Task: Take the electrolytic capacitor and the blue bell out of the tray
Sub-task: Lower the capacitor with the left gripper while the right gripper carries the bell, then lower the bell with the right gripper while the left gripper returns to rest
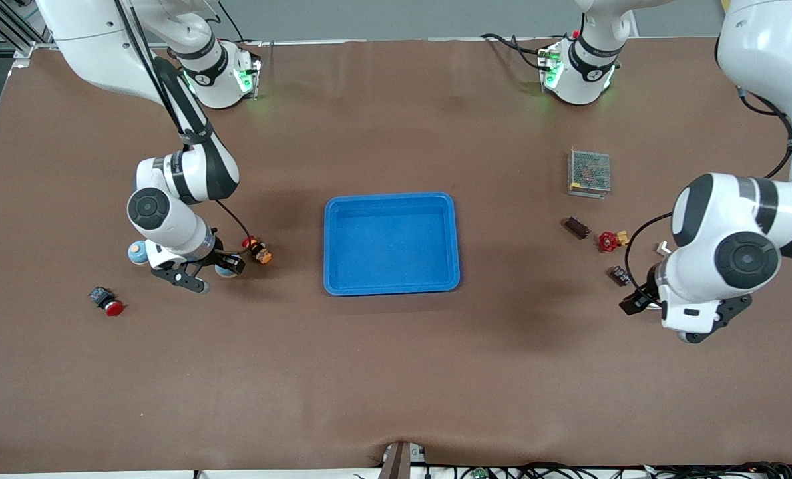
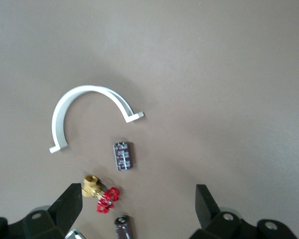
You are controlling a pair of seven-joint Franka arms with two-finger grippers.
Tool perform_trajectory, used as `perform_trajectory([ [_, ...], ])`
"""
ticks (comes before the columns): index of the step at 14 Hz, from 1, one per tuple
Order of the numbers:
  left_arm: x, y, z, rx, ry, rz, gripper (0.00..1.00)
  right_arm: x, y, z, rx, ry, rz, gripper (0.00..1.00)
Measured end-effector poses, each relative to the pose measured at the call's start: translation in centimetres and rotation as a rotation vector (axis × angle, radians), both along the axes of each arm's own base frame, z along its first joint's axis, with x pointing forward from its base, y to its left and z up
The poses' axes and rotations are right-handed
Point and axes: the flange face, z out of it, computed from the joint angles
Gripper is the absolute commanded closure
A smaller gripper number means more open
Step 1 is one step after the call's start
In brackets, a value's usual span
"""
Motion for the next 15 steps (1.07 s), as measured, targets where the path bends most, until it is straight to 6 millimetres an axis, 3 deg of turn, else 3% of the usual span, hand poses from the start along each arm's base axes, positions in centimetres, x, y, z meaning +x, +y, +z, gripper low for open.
perform_trajectory([
  [6, -1.0, 1.6, 6.9, 0.007, -0.035, -0.155, 0.0, -1.3, -0.6, -1.4, 0.004, -0.037, 0.02, 1.0],
  [15, -3.6, 1.8, 13.2, -0.068, -0.028, -0.24, 0.0, -2.6, -0.8, -2.6, -0.003, -0.011, 0.025, 1.0],
])
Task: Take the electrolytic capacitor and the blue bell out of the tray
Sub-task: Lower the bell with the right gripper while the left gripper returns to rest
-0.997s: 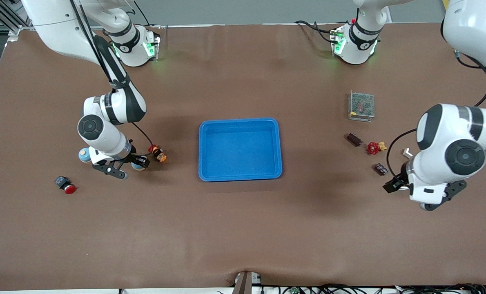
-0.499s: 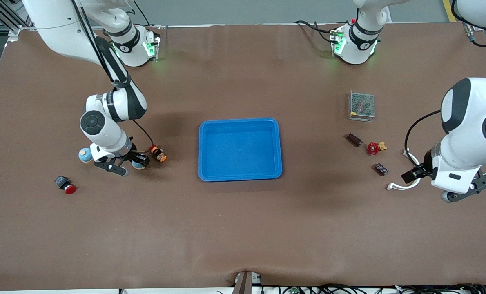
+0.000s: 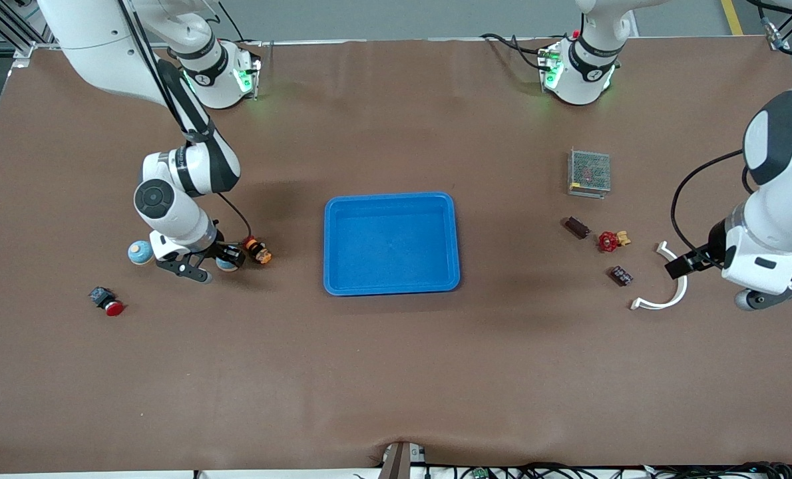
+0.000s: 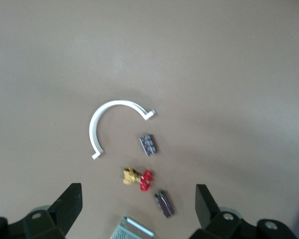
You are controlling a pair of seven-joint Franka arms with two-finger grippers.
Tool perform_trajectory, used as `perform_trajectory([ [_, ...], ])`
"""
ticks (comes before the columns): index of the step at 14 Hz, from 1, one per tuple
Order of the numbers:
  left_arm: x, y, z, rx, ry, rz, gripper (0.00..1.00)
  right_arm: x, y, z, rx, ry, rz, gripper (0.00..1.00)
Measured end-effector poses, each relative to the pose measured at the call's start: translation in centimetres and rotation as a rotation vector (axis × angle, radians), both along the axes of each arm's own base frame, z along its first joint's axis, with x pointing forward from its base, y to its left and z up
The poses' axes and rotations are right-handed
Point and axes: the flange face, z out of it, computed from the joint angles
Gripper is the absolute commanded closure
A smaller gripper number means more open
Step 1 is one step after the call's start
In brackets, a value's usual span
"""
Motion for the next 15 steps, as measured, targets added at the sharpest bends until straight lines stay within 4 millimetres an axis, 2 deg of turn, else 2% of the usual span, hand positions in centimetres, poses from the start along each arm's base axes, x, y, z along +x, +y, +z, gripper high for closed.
perform_trajectory([
  [3, -1.2, -0.2, 2.4, -0.02, -0.006, -0.034, 0.0, 0.0, 0.0, 0.0, 0.0, 0.0, 0.0, 1.0],
  [6, -3.3, -1.5, 5.0, -0.028, -0.015, -0.075, 0.0, 0.0, 0.0, 0.0, 0.001, -0.003, 0.001, 1.0],
  [8, -4.9, -0.4, 6.8, -0.049, -0.025, -0.128, 0.0, -0.2, 0.0, -0.2, 0.003, -0.011, 0.001, 1.0],
  [10, -6.1, 2.1, 8.6, -0.05, -0.039, -0.194, 0.0, -0.3, -0.1, -0.3, 0.003, -0.011, -0.001, 1.0],
  [11, -6.7, 3.5, 9.4, -0.048, -0.046, -0.23, 0.0, -0.3, -0.2, -0.3, 0.003, -0.011, -0.002, 0.73],
  [12, -7.2, 4.7, 10.1, -0.046, -0.049, -0.272, 0.0, -0.3, -0.2, -0.3, 0.003, -0.011, -0.002, 0.01],
  [13, -7.8, 5.6, 10.9, -0.045, -0.048, -0.309, 0.0, -0.3, -0.3, -0.3, 0.002, -0.01, -0.004, 0.0],
  [15, -9.0, 5.9, 12.2, -0.046, -0.04, -0.343, 0.0, -0.3, -0.8, -0.3, -0.007, 0.03, 0.038, 0.0],
])
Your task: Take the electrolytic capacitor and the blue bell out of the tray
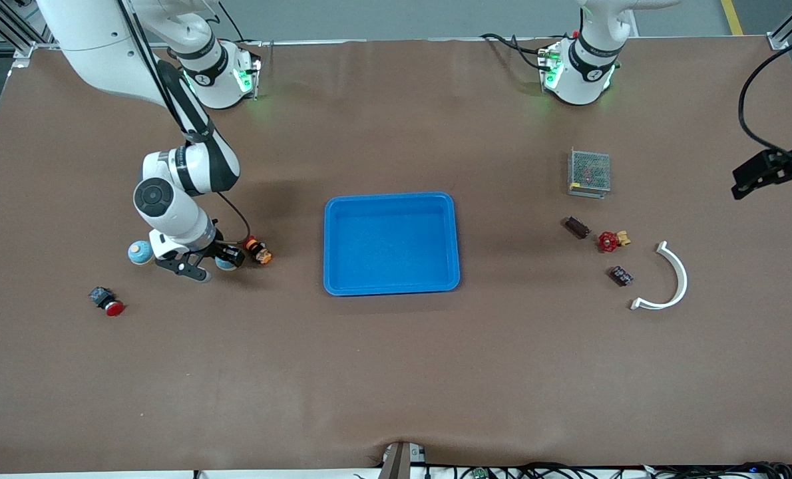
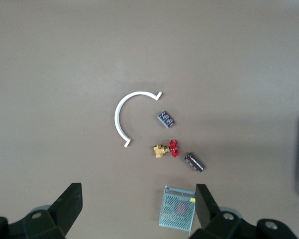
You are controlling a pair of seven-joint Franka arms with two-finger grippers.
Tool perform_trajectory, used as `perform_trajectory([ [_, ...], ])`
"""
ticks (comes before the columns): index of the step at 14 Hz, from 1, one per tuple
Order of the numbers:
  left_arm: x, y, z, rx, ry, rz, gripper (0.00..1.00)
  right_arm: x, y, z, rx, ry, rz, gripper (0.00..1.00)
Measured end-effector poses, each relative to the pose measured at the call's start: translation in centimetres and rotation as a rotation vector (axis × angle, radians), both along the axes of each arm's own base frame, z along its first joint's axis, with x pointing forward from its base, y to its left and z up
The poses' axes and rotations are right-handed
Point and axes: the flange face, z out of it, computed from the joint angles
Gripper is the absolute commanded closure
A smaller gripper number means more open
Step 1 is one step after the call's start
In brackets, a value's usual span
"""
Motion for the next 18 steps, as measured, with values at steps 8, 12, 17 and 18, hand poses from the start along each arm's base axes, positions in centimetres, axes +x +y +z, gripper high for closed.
perform_trajectory([
  [8, -2.2, -2.2, 1.1, 0.0, 0.061, -0.042, 0.0, 5.7, 0.1, 15.8, -0.014, 0.179, 0.026, 0.0],
  [12, -2.2, -3.1, 1.0, 0.001, 0.062, -0.057, 0.0, 8.0, -0.6, 22.1, -0.004, 0.158, 0.076, 0.0],
  [17, -2.3, -3.2, 1.1, 0.002, 0.06, -0.061, 0.0, 9.6, -4.5, 33.1, 0.012, 0.133, 0.172, 0.0],
  [18, -2.3, -3.2, 1.1, 0.002, 0.06, -0.06, 0.0, 9.5, -5.8, 35.0, 0.014, 0.134, 0.171, 0.0],
])
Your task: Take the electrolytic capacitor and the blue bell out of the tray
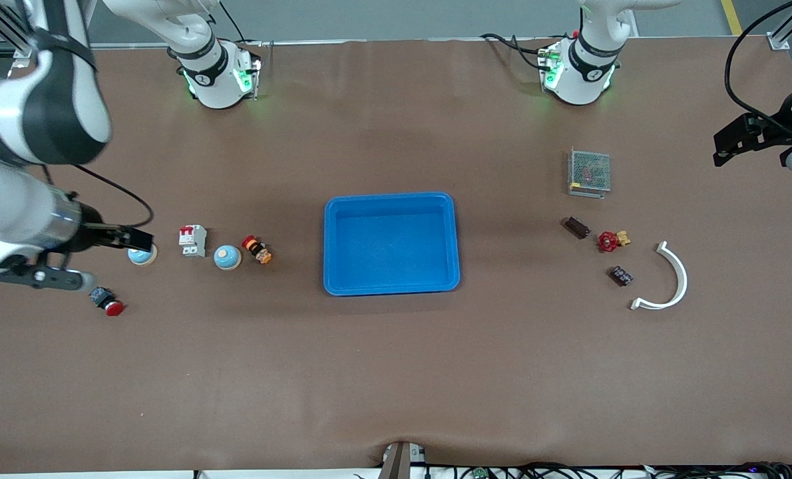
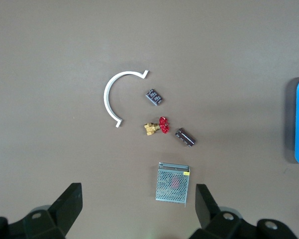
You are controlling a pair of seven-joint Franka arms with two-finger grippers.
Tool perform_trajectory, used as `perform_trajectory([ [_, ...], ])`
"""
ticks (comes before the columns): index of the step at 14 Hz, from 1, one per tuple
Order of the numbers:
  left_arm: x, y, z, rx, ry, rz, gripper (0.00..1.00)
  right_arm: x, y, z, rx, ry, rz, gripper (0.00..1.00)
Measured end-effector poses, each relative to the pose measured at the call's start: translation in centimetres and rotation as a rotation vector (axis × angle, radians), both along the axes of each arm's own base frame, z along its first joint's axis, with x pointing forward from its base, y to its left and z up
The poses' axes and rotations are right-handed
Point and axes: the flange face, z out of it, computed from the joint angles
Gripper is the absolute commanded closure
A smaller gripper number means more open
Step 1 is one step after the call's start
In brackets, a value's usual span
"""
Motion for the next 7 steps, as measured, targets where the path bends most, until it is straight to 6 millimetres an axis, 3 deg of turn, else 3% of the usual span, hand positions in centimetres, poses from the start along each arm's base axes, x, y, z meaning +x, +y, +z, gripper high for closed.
perform_trajectory([
  [4, 0.0, 0.1, 0.0, 0.0, -0.001, 0.001, 0.0, -1.1, -4.6, 5.4, 0.006, -0.011, -0.029, 0.0],
  [7, 0.0, 0.1, 0.1, 0.0, -0.001, 0.001, 0.0, -3.5, -7.1, 10.4, 0.014, -0.076, 0.022, 0.0],
])
